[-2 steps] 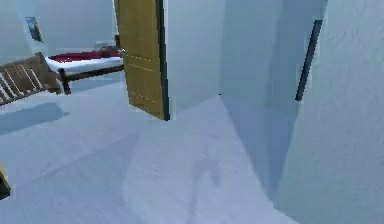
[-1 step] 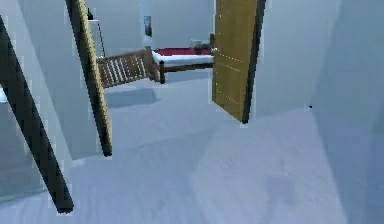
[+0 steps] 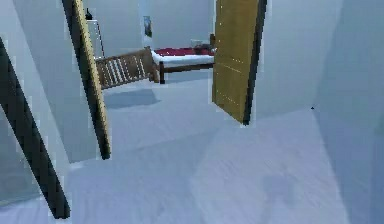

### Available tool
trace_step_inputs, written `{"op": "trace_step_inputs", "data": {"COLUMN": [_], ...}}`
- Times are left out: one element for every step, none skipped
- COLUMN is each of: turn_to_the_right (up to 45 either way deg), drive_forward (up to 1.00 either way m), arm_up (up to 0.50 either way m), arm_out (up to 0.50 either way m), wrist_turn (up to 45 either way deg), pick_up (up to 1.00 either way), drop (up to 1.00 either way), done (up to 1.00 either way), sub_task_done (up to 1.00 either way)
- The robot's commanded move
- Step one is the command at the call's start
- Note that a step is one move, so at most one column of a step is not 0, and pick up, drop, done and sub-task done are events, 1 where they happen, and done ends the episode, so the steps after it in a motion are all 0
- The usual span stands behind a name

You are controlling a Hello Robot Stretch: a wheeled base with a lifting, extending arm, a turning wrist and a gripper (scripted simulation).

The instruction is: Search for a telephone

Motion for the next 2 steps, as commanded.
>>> {"op": "trace_step_inputs", "data": {"turn_to_the_right": [-3.0, 0.0], "drive_forward": [0.00, 1.00], "arm_up": [0.00, 0.00], "arm_out": [0.00, 0.00], "wrist_turn": [0.0, 0.0], "pick_up": [0.00, 0.00], "drop": [0.00, 0.00], "done": [0.00, 0.00], "sub_task_done": [0.00, 0.00]}}
